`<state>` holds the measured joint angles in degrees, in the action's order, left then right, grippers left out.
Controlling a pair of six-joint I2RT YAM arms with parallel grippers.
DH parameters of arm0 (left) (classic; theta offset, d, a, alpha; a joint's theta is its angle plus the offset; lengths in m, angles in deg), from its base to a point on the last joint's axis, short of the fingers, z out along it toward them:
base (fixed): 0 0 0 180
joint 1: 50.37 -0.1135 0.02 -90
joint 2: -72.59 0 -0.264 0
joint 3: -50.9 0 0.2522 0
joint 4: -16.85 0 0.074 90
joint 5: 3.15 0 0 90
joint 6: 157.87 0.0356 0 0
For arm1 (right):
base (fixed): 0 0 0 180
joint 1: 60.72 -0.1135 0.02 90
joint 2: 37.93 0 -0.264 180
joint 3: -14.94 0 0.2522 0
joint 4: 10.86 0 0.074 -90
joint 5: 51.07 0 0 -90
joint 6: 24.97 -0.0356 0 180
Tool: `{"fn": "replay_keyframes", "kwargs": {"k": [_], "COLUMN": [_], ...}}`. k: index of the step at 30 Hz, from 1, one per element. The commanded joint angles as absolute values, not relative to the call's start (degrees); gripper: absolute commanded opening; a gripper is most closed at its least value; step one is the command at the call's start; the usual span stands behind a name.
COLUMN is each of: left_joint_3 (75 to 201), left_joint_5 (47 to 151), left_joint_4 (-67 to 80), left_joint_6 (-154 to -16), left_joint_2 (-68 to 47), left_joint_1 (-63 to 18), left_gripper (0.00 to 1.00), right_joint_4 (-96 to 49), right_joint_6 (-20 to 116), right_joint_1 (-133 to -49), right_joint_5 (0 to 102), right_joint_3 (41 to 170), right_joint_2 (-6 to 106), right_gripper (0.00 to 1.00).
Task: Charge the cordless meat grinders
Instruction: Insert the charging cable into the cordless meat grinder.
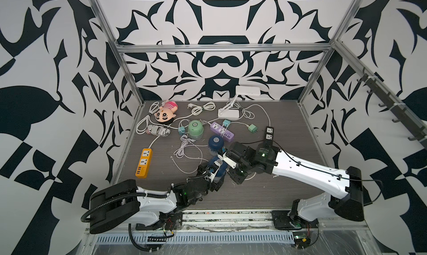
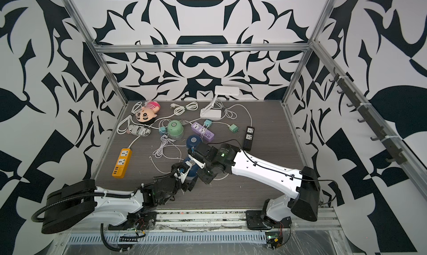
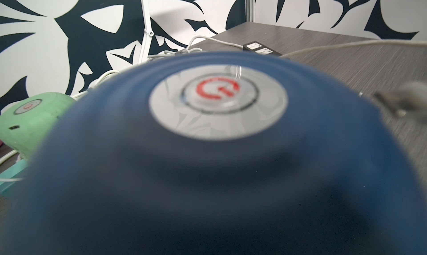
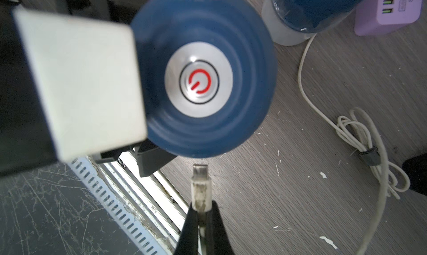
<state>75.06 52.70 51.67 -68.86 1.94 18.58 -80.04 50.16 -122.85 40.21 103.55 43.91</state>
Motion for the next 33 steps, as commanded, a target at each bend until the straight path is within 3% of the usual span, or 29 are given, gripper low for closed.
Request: {"fn": "replay_keyframes", "kwargs": {"k": [1, 33], "left_joint_3": [76.06, 75.66], "left_joint_5": [51.65, 54.92], "left_joint_4": [55.87, 54.33], "left_joint_6": [-68.75, -70.59], "left_joint_2": [3.63, 3.41], "left_joint_1": [18.36, 18.32], "left_gripper": [0.61, 0.58], "right_joint_4": [-79.37, -76.86], "right_joint_6": [49.71, 49.84], "right_joint_1": [-123.12, -122.19], "right_joint_5": [40.43, 37.99], "right_joint_3": [105.15, 106.52], "right_joint_2": [44.09, 44.33], "right_gripper": [0.00, 0.00]}}
